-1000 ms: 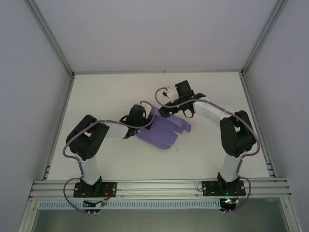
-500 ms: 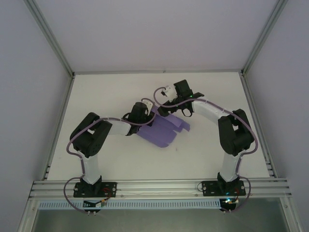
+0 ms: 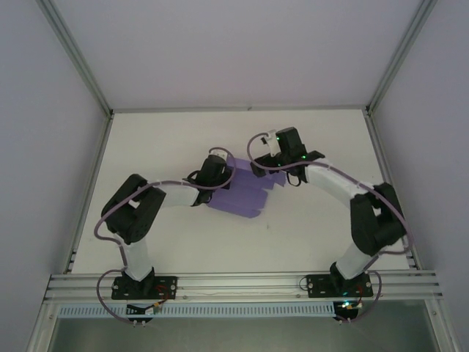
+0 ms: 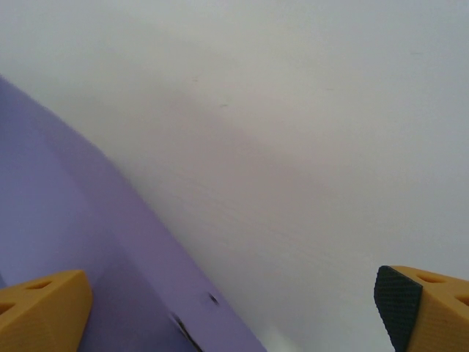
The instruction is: Assemble paper box
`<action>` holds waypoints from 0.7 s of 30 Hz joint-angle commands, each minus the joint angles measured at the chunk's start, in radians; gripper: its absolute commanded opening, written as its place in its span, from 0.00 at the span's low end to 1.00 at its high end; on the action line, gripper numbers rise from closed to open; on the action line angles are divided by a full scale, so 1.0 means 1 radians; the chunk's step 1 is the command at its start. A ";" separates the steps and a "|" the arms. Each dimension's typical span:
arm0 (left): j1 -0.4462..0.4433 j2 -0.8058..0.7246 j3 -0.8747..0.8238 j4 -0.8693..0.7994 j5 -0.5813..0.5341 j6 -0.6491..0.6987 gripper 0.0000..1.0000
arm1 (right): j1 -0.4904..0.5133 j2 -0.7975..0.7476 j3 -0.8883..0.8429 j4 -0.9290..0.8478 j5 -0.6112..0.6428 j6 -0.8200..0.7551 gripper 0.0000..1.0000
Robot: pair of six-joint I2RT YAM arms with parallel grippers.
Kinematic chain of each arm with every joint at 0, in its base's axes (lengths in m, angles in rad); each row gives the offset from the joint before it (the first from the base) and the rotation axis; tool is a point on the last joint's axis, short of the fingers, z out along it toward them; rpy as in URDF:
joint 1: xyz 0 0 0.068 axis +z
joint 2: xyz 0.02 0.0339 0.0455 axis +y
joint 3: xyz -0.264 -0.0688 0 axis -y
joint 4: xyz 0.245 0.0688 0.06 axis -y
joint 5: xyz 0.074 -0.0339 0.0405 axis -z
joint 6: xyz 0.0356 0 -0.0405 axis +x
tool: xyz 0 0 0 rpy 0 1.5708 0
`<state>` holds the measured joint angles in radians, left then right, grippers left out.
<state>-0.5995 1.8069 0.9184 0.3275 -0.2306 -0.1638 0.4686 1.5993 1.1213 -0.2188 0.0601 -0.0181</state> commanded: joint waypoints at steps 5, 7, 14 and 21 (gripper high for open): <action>0.004 -0.132 0.009 -0.135 -0.023 -0.107 0.00 | -0.008 -0.092 -0.080 -0.037 0.136 0.123 1.00; 0.004 -0.147 -0.004 -0.131 -0.008 -0.133 0.00 | -0.007 -0.073 -0.073 -0.025 0.151 0.146 1.00; -0.006 -0.135 0.002 -0.148 0.039 -0.148 0.00 | -0.008 -0.018 -0.065 0.133 0.009 0.203 1.00; -0.013 -0.098 0.038 -0.160 0.051 -0.215 0.00 | 0.012 0.001 -0.135 0.389 -0.130 0.343 1.00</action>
<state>-0.6044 1.6814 0.9222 0.1848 -0.2184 -0.3466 0.4652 1.5890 1.0073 -0.0002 0.0093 0.2401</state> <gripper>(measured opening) 0.074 0.998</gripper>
